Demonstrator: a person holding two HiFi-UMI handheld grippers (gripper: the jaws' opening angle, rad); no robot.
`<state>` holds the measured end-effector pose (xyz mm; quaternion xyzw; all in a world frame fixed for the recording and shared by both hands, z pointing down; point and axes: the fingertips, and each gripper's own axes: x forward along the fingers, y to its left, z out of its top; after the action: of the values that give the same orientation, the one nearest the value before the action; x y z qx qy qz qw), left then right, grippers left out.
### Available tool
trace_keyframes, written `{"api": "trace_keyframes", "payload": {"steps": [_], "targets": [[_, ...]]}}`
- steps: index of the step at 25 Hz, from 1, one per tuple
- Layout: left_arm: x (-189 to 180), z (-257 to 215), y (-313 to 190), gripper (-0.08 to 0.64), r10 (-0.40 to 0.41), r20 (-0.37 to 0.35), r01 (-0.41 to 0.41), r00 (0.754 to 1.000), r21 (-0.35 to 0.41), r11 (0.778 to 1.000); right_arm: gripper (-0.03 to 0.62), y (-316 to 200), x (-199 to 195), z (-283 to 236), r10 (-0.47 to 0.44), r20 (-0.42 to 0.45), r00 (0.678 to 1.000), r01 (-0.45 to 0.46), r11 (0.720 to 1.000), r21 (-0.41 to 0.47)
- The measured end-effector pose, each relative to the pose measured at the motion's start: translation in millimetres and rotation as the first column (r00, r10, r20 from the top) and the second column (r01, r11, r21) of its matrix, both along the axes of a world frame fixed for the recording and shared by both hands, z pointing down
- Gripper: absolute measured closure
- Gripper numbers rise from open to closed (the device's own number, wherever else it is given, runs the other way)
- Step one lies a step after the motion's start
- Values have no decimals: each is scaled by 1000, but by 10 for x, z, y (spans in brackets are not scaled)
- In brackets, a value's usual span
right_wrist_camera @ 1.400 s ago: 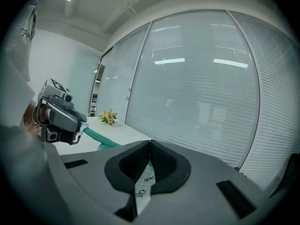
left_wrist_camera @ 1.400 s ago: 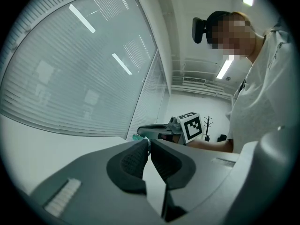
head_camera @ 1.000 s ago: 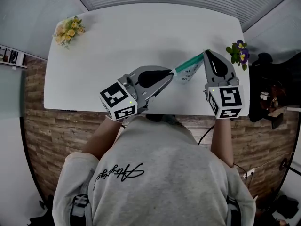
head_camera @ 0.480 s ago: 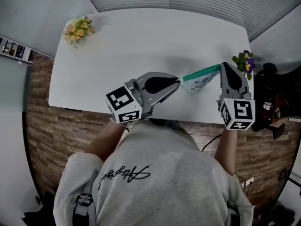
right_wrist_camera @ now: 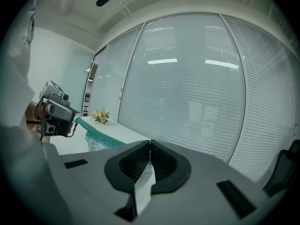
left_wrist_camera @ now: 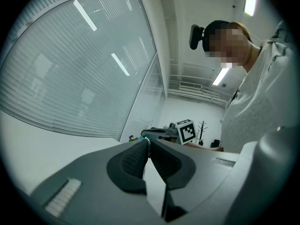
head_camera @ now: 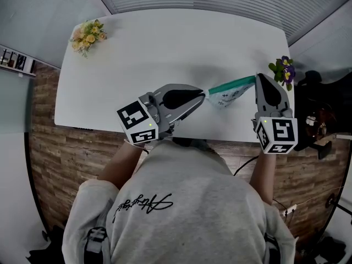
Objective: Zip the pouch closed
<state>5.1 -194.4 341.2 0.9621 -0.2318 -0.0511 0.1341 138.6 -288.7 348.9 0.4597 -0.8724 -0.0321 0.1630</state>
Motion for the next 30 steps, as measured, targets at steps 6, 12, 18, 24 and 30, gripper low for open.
{"api": "trace_keyframes", "payload": {"steps": [6, 12, 18, 24, 30], "targets": [[-103, -39, 8, 541, -20, 46, 18, 999, 54, 998, 586, 248, 71, -64, -76, 120, 990, 96, 981, -170], [-315, 426, -507, 535, -216, 167, 222, 962, -16, 975, 584, -132, -77, 471, -47, 219, 975, 115, 943, -311], [-428, 968, -902, 532, -289, 277, 325, 916, -90, 941, 584, -518, -260, 1091, 34, 134, 990, 5, 960, -282], [-514, 1340, -1143, 520, -351, 393, 414, 850, -84, 906, 583, -644, -350, 1405, 8, 38, 999, 2, 961, -276], [-516, 1444, -1249, 517, -350, 440, 421, 827, -71, 904, 583, -719, -360, 1558, 32, 22, 999, -24, 952, -306]]}}
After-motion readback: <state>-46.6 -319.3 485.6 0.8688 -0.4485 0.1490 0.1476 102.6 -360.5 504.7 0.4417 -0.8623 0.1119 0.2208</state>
